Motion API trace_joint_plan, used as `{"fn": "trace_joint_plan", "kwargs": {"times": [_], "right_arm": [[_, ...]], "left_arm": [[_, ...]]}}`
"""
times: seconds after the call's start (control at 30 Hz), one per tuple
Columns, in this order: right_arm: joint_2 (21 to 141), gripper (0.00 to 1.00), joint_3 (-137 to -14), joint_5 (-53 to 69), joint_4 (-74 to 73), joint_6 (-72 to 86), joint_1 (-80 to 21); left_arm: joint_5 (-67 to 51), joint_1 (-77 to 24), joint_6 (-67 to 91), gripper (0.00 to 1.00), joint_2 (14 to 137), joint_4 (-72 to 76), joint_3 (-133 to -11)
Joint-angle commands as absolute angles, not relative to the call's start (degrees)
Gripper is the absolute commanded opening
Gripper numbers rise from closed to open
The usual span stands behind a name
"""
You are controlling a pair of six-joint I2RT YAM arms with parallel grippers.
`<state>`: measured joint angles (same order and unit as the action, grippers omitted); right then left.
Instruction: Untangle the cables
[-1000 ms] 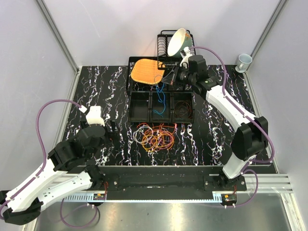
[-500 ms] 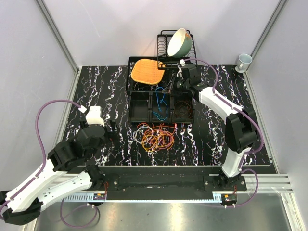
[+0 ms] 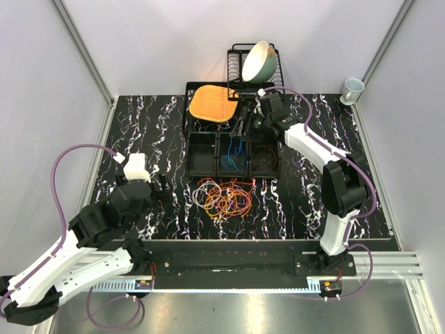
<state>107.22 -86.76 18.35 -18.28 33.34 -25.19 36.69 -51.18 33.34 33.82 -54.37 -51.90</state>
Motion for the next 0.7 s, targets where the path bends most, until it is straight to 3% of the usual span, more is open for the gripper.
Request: {"fn": "trace_joint_plan", "kwargs": {"times": [0.0,0.5,0.67], "right_arm": [[103.7,0.64,-88.0,16.7,-20.8,32.5,-25.8],[97.6,0.60,-85.3,15.6,-25.3,29.8,-26.7],[96.7,0.59,-87.6,10.0,-31.1,26.6,-27.6]], "left_arm": [[38.8,-51.3,33.8,0.99,33.3,-52.2,-51.7],[38.8,-51.3,33.8,0.98,34.0,-52.2,-51.7],[38.9,-51.3,34.1,0.98,34.1,-52.2,-51.9]]}}
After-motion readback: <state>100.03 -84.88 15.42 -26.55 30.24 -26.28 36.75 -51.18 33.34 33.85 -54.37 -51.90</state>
